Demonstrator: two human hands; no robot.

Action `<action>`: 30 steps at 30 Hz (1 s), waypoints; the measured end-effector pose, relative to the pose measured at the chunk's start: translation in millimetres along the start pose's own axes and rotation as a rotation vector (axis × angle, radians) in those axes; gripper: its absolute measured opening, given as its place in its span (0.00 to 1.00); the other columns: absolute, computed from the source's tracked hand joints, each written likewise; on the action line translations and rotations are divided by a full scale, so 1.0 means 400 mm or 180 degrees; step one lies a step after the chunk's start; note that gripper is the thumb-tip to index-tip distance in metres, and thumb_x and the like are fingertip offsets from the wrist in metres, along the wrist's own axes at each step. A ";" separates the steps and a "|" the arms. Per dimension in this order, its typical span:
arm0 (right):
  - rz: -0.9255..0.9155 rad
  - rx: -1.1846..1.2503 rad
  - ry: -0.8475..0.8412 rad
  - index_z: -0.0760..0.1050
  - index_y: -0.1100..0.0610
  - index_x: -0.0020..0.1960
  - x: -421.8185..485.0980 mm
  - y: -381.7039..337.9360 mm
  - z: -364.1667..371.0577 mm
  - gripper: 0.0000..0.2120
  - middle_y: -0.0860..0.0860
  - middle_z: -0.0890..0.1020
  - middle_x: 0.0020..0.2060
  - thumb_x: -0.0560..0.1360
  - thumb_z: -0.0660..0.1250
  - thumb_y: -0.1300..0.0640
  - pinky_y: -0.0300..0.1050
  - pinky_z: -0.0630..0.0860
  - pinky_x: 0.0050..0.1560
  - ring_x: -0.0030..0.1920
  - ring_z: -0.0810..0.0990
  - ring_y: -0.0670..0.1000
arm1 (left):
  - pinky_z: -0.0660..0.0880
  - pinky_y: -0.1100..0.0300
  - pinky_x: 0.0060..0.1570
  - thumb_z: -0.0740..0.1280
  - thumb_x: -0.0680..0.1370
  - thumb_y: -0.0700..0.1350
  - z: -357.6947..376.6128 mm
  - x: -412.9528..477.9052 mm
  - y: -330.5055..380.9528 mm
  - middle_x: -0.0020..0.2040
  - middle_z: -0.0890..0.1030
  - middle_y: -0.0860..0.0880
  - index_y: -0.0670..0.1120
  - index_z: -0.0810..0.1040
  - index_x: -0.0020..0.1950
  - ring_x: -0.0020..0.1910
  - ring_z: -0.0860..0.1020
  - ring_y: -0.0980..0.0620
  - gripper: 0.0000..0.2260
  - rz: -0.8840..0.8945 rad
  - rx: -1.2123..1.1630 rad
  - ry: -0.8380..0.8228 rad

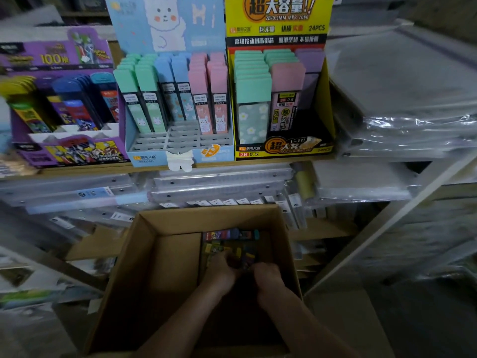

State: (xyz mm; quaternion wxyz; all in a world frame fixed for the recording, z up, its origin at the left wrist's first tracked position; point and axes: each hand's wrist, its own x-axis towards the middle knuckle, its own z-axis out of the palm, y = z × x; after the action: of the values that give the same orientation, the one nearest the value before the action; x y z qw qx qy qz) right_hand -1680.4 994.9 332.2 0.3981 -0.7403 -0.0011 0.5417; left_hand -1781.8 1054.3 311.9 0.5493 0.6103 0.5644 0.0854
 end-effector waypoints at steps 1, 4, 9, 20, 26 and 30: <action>-0.0084 0.0030 -0.0051 0.73 0.69 0.66 -0.001 0.004 -0.003 0.15 0.66 0.78 0.63 0.81 0.59 0.67 0.48 0.77 0.50 0.64 0.78 0.64 | 0.72 0.68 0.36 0.81 0.70 0.43 0.000 -0.003 0.000 0.41 0.82 0.58 0.54 0.78 0.44 0.44 0.81 0.58 0.13 -0.0099 -0.0088 -0.0013; -0.0166 0.0070 -0.0221 0.71 0.70 0.67 -0.012 0.004 -0.009 0.16 0.67 0.77 0.64 0.81 0.60 0.66 0.57 0.76 0.64 0.65 0.77 0.65 | 0.75 0.65 0.39 0.80 0.71 0.47 -0.005 -0.013 -0.005 0.46 0.85 0.56 0.54 0.82 0.52 0.46 0.82 0.57 0.13 -0.0359 -0.0334 -0.0226; -0.0129 0.0533 -0.0516 0.79 0.64 0.60 -0.026 -0.009 -0.017 0.10 0.64 0.84 0.52 0.81 0.63 0.65 0.60 0.78 0.61 0.55 0.82 0.64 | 0.79 0.57 0.50 0.80 0.66 0.45 -0.018 -0.043 -0.006 0.52 0.86 0.49 0.54 0.82 0.57 0.52 0.84 0.49 0.21 -0.0328 -0.0957 -0.0177; -0.1253 0.0448 -0.0904 0.84 0.59 0.54 -0.164 -0.083 -0.022 0.09 0.55 0.87 0.48 0.75 0.71 0.67 0.55 0.81 0.58 0.50 0.86 0.55 | 0.82 0.49 0.55 0.71 0.75 0.44 -0.076 -0.143 0.058 0.60 0.84 0.38 0.42 0.77 0.68 0.59 0.84 0.41 0.21 0.0223 -0.3207 -0.0325; -0.1762 0.0394 -0.1096 0.83 0.63 0.55 -0.245 -0.122 0.003 0.10 0.57 0.87 0.46 0.73 0.73 0.66 0.46 0.82 0.50 0.50 0.86 0.56 | 0.83 0.54 0.44 0.68 0.77 0.43 -0.167 -0.242 0.112 0.59 0.84 0.38 0.42 0.76 0.67 0.52 0.85 0.44 0.19 0.0464 -0.3325 -0.0399; -0.2020 0.0214 -0.1230 0.82 0.60 0.56 -0.298 -0.145 0.030 0.11 0.56 0.88 0.44 0.73 0.74 0.63 0.40 0.80 0.40 0.45 0.87 0.53 | 0.84 0.52 0.43 0.69 0.76 0.42 -0.219 -0.271 0.123 0.55 0.85 0.39 0.43 0.79 0.60 0.50 0.86 0.45 0.13 0.0810 -0.3294 -0.0175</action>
State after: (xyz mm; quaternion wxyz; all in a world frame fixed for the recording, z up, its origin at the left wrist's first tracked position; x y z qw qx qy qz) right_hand -1714.2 990.1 460.8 0.5629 -0.5737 -0.2878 0.5208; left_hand -1853.6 1031.4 439.2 0.7784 0.3253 0.3554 0.4025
